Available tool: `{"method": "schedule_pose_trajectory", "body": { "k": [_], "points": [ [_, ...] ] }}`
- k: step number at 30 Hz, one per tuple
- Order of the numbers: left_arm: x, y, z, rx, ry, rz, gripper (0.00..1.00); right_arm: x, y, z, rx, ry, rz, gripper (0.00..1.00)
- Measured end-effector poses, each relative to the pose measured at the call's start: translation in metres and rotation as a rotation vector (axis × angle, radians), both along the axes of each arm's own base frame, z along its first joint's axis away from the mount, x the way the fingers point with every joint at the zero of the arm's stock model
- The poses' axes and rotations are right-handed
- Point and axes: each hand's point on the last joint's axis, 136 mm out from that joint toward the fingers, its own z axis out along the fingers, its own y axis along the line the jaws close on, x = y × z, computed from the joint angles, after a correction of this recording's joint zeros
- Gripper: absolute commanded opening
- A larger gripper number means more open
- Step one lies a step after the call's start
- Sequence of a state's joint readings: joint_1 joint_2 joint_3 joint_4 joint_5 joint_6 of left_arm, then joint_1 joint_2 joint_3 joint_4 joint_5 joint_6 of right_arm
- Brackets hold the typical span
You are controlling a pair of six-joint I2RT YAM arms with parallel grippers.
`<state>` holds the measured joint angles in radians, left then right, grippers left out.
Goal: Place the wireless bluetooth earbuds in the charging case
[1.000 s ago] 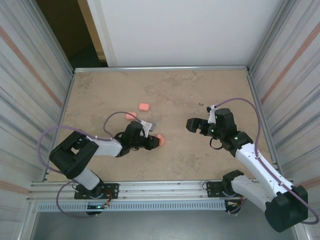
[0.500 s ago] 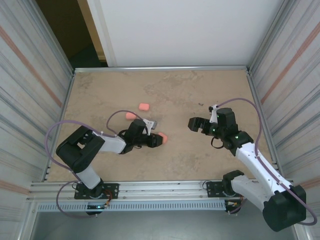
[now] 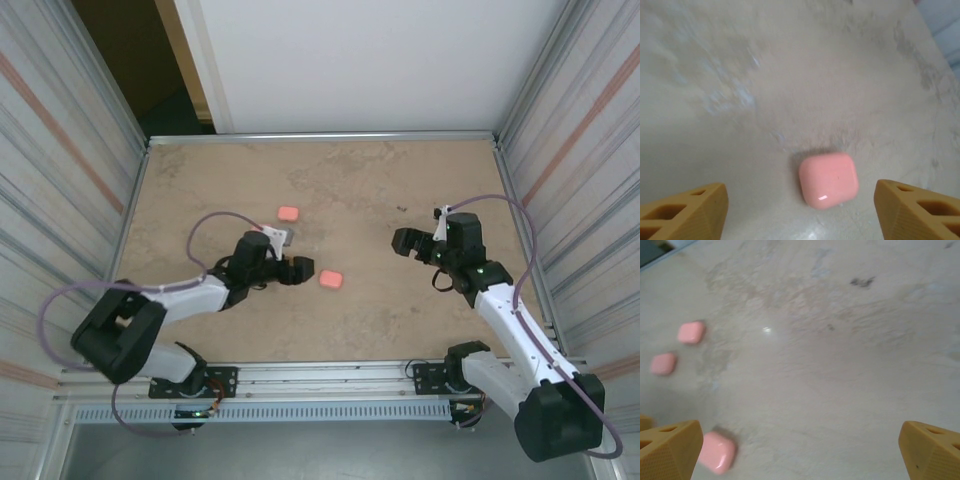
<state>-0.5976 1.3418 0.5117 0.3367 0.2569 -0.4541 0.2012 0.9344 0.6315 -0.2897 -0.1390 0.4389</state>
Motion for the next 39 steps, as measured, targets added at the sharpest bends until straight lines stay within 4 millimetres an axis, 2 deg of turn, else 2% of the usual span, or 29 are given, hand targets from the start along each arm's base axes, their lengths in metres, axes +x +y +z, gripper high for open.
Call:
{"method": "schedule_pose_trajectory", "body": {
  "k": [5, 8, 10, 14, 19, 24, 28, 31, 36, 39],
  "points": [
    [0.018, 0.053, 0.058, 0.042, -0.204, 0.177, 0.92, 0.019, -0.036, -0.008, -0.136, -0.061, -0.106, 0.99],
    [0.021, 0.097, 0.084, 0.087, -0.319, 0.33, 0.97, 0.026, -0.053, -0.027, -0.223, -0.091, -0.143, 0.99],
    [0.021, 0.128, 0.093, 0.123, -0.377, 0.435, 0.99, 0.029, -0.062, -0.043, -0.272, -0.092, -0.156, 0.99],
    [0.017, 0.181, 0.092, 0.223, -0.451, 0.612, 0.99, 0.039, -0.083, -0.063, -0.33, -0.096, -0.202, 0.99],
    [0.016, 0.228, 0.076, 0.369, -0.475, 0.753, 0.99, 0.052, -0.099, -0.064, -0.363, -0.183, -0.24, 0.99],
    [0.025, 0.251, 0.052, 0.476, -0.475, 0.798, 0.99, 0.06, -0.106, -0.062, -0.383, -0.259, -0.251, 0.99],
    [0.039, 0.255, 0.015, 0.565, -0.434, 0.744, 0.99, 0.068, -0.108, -0.061, -0.373, -0.293, -0.238, 0.99],
    [0.047, 0.253, -0.003, 0.587, -0.423, 0.703, 0.99, 0.075, -0.106, -0.064, -0.355, -0.314, -0.223, 0.99],
    [0.062, 0.252, 0.0, 0.532, -0.482, 0.692, 0.99, 0.081, -0.101, -0.096, -0.339, -0.26, -0.186, 0.99],
    [0.067, 0.251, -0.005, 0.514, -0.487, 0.677, 0.99, 0.087, -0.099, -0.094, -0.334, -0.259, -0.171, 0.99]
  ]
}}
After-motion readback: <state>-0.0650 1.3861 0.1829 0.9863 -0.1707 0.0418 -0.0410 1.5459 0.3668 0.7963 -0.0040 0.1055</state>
